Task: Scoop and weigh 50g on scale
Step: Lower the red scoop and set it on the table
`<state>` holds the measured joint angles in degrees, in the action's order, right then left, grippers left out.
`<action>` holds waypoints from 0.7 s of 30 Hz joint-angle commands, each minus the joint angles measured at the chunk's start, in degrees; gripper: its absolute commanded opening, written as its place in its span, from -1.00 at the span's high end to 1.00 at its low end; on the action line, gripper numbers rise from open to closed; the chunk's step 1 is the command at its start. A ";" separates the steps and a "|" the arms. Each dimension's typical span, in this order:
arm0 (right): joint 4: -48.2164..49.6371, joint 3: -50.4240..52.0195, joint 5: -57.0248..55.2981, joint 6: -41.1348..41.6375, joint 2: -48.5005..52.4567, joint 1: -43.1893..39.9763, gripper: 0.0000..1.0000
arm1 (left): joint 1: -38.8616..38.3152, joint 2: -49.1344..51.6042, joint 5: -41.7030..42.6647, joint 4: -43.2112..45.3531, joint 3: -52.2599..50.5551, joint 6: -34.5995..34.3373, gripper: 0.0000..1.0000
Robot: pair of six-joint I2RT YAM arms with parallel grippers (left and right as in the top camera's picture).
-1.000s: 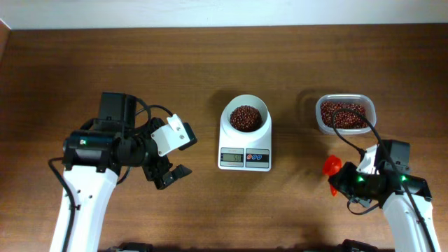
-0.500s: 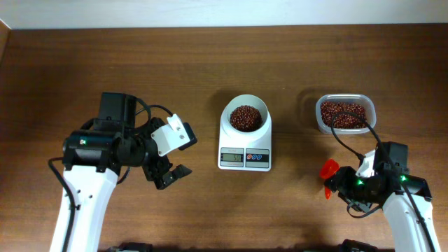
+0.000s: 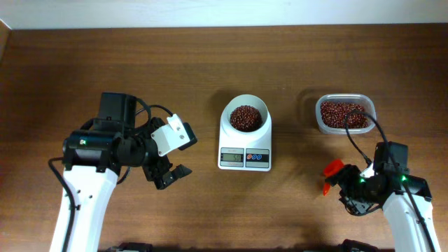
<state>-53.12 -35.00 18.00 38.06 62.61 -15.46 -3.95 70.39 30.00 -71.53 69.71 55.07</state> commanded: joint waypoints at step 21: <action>1.40 0.20 -0.87 17.92 -0.37 -0.37 -0.73 | 0.33 -0.11 0.20 -0.09 0.79 -0.33 -0.98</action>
<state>-52.45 -35.00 17.78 54.46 62.61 -15.46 -3.95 70.39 30.00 -71.53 69.71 55.07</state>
